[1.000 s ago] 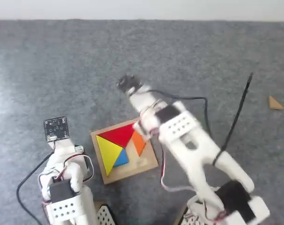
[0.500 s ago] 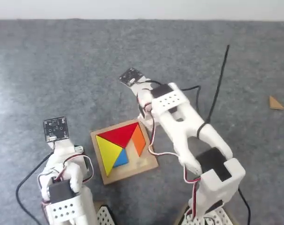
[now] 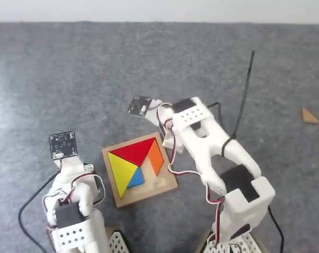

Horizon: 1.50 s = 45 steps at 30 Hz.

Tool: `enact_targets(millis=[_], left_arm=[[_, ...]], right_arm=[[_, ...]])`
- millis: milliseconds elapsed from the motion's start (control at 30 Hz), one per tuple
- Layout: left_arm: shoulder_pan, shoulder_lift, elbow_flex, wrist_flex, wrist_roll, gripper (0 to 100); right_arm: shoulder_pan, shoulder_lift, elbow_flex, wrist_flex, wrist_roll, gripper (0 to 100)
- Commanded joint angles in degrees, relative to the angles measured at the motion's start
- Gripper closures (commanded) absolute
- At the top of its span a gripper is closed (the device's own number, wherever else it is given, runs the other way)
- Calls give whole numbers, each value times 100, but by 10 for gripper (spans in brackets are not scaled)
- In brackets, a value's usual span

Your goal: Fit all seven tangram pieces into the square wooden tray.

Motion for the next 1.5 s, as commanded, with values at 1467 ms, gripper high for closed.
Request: enact_targets(millis=[1467], left_arm=[[0, -105, -40, 44, -26, 987]], right_arm=[[620, 171, -730, -22, -246, 989]])
